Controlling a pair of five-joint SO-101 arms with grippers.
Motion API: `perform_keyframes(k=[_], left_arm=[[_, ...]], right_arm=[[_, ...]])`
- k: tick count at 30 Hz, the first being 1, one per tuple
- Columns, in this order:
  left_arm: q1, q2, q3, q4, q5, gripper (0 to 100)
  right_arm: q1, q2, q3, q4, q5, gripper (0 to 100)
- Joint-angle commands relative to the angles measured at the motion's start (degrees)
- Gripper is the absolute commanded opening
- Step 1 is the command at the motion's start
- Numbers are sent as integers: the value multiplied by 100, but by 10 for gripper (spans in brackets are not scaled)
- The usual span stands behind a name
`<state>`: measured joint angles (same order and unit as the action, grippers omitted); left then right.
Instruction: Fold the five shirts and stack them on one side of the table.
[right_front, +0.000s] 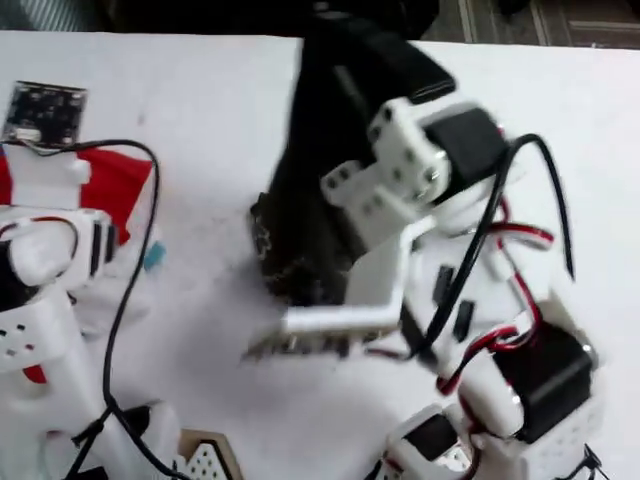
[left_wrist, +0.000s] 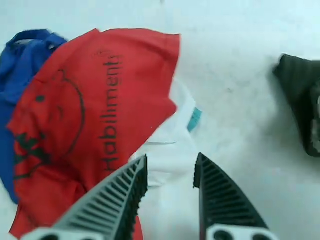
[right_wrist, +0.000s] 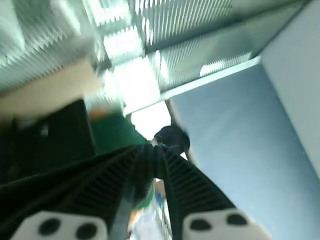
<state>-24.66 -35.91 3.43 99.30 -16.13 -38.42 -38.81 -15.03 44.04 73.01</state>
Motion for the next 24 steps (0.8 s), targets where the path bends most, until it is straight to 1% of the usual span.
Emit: perform_keyframes(k=[1,4,10,12,14,16,20,24], left_arm=[[-312,-75,0,-114,35,172],[-338,-75,18,-88,35,172],[-295,-66,53,-114,9,172],[-136,-57,70,-114,-9,174],[224,-57,264,-123,-18,175],[743,-57,633,-132,-26,176],[1763,-57,1662,-501,-26,173],[2352,84,2479,-862,26,172]], right_arm=[[-321,356,114,-286,316,20],[31,954,501,-295,378,20],[1393,2079,1301,-251,404,20],[1824,2299,1486,-242,404,20],[2211,2440,1679,-119,484,20],[2527,2519,1846,145,589,20],[2993,2527,2084,523,563,20],[3310,2527,2119,760,554,20]])
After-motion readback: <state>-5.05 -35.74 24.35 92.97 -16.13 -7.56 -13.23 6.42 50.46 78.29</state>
